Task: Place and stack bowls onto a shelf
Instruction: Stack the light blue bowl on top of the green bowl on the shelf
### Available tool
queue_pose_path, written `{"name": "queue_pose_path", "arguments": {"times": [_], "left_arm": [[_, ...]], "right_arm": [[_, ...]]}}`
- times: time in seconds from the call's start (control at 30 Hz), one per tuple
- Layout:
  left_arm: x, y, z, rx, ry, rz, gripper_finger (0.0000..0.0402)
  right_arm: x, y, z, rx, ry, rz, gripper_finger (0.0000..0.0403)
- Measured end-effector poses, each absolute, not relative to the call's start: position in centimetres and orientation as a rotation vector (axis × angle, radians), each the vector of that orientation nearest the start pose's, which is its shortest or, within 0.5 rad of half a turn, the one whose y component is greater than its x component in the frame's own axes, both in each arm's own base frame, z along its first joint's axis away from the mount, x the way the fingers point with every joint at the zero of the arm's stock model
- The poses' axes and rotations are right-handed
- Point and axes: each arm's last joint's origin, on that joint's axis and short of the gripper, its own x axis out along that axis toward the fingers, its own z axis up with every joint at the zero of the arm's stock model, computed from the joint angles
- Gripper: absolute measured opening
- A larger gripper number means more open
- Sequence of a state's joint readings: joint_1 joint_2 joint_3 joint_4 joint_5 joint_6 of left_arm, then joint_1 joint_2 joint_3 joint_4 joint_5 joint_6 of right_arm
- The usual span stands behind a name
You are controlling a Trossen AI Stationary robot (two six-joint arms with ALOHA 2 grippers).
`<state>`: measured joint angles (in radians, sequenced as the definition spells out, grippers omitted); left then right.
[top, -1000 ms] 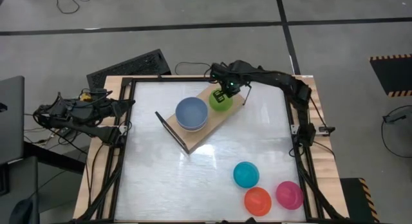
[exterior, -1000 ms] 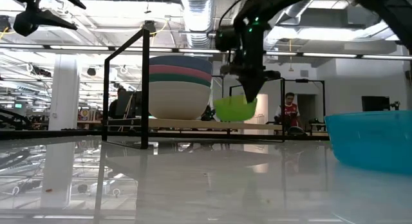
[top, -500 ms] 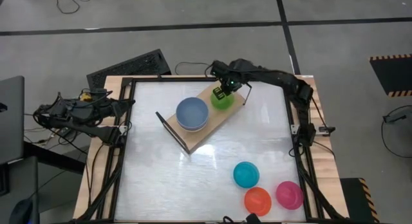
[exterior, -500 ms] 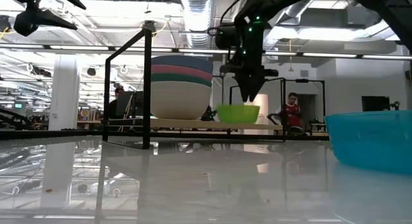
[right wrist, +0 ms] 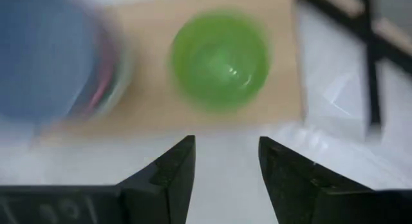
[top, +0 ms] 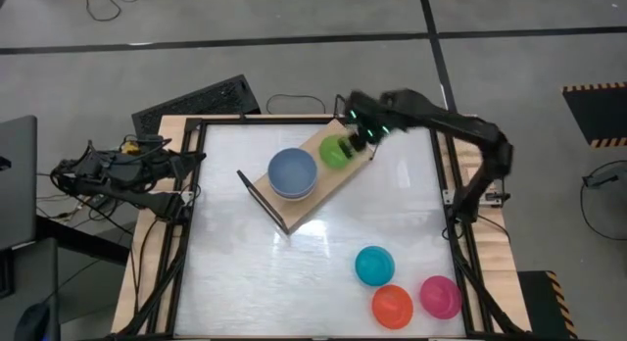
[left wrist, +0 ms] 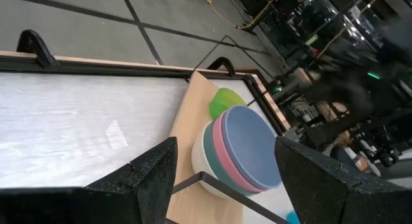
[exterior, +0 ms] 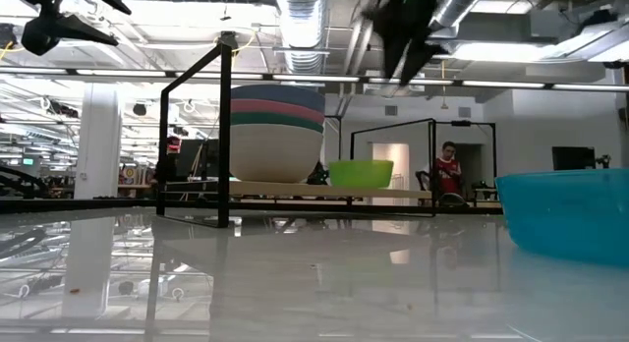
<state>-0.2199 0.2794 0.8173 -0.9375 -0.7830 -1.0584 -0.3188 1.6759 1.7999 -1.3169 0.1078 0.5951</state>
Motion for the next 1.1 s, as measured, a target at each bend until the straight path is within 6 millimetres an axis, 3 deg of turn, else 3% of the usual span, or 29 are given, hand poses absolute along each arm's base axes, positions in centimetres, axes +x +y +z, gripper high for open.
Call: {"name": "queue_pose_path", "arguments": {"times": [0.13, 0.23, 0.33, 0.47, 0.7, 1.1], "left_arm": [[3.1, 1.4, 31.9, -0.828, 0.037, 0.664, 0.0245], [3.1, 1.4, 31.9, -0.828, 0.038, 0.663, 0.0245], [3.1, 1.4, 31.9, -0.821, 0.041, 0.662, 0.0245], [3.2, 1.3, 31.9, -0.81, 0.061, 0.641, 0.0245], [3.1, 1.2, 31.7, -0.815, 0.093, 0.622, 0.0245], [3.2, 1.1, 31.6, -0.832, 0.122, 0.584, 0.0245]], "right_arm": [[28.0, -2.8, 38.3, 0.626, 1.154, -0.658, 0.019], [27.0, 2.3, 37.8, 0.59, 1.174, -0.706, 0.0189], [26.1, 6.3, 35.7, 0.625, 1.198, -0.785, 0.0189], [25.0, 10.0, 31.4, 0.677, 1.253, -0.87, 0.0189], [24.8, 13.1, 25.3, 0.817, 1.262, -0.79, 0.0189], [23.9, 13.0, 19.3, 0.89, 1.3, -0.742, 0.0189]]}}
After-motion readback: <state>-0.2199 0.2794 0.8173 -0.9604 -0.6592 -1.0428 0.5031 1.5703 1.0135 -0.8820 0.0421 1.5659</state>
